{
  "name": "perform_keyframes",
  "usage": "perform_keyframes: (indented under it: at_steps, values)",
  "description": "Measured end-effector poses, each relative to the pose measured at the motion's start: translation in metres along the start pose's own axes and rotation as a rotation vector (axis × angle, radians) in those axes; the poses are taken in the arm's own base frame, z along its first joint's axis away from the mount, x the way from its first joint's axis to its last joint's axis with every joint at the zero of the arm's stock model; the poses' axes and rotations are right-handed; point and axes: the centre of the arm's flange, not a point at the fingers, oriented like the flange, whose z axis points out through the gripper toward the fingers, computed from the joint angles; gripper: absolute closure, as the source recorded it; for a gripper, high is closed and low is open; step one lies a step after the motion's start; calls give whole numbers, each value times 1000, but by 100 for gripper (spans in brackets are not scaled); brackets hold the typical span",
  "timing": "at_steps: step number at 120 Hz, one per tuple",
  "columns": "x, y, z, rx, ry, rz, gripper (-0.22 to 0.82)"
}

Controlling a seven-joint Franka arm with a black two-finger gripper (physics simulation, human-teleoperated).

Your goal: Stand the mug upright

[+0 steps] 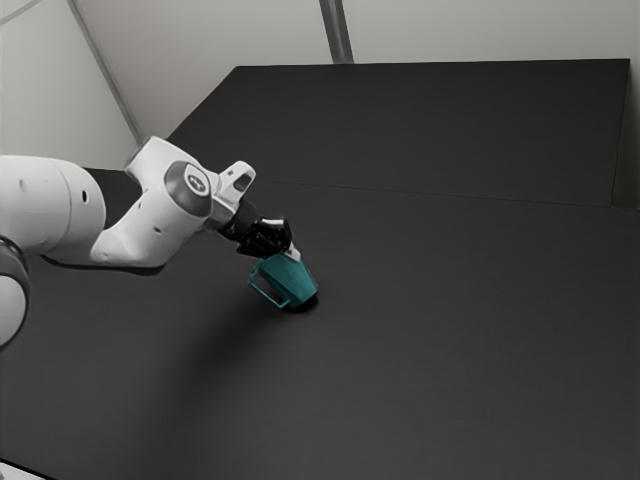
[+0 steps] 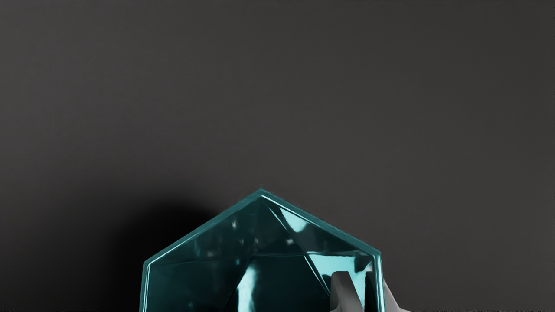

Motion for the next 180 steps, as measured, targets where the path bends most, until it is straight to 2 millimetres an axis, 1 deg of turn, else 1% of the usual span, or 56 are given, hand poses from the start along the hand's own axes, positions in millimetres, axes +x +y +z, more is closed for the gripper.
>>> perform_keyframes:
  at_steps: [23,40,53,66,82,121,140,180]
  values:
    - [-1,5,-7,-12,-7,-9,76]
    - [-2,16,-26,6,-25,40,76]
    - [-5,24,-41,66,-65,105,77]
    - [-10,27,-46,153,-114,163,77]
    - [-16,38,-53,242,-150,222,77]
    - [-31,42,-47,312,-207,194,77]
    - [-32,43,-48,358,-225,197,78]
    - [-38,37,-46,447,-277,179,78]
